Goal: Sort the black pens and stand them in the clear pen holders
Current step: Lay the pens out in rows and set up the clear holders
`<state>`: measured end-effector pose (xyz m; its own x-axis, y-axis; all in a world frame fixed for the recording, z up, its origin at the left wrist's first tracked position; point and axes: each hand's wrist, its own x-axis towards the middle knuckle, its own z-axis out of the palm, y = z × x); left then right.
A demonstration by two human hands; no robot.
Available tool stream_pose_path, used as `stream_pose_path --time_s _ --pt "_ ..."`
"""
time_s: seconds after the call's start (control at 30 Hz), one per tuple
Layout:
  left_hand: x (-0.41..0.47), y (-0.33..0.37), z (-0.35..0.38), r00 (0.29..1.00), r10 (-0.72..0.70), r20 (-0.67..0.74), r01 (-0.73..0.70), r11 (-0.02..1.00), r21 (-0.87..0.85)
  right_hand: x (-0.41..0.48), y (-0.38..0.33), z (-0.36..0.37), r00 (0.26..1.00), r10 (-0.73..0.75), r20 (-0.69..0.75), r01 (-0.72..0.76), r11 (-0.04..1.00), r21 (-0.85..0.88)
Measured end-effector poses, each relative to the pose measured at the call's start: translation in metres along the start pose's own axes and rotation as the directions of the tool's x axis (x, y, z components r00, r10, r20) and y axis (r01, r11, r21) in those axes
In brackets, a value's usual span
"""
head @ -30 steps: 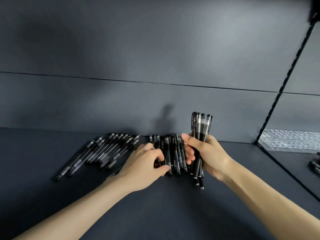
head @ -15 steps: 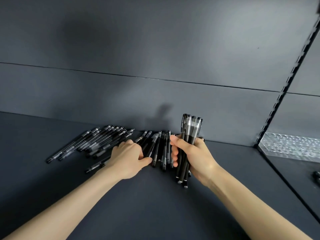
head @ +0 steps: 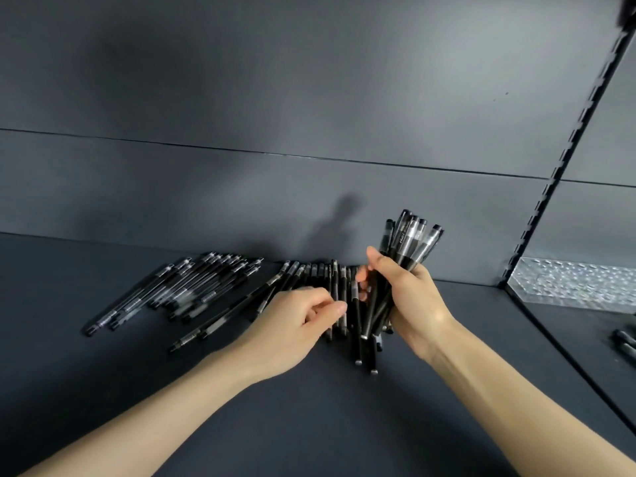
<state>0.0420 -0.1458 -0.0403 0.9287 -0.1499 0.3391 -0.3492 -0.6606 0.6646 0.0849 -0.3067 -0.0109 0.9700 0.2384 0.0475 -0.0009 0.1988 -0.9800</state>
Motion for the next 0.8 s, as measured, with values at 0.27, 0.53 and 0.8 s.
stream_pose_path --time_s 0.27,0.53,0.8 --pt "0.015 -0.033 -0.001 0.984 0.014 0.177 -0.089 0.902 0.422 0.005 0.007 -0.006 1.000 -0.025 -0.005 0.025 0.999 0.021" --pt "0.011 -0.034 -0.004 0.997 0.006 0.078 -0.040 0.899 0.437 0.006 0.013 -0.005 0.995 -0.095 0.034 0.097 0.992 -0.079" --pt "0.013 -0.038 -0.017 0.989 -0.095 -0.114 0.138 0.873 0.468 0.004 0.017 -0.003 0.995 -0.087 0.042 0.090 0.992 -0.089"
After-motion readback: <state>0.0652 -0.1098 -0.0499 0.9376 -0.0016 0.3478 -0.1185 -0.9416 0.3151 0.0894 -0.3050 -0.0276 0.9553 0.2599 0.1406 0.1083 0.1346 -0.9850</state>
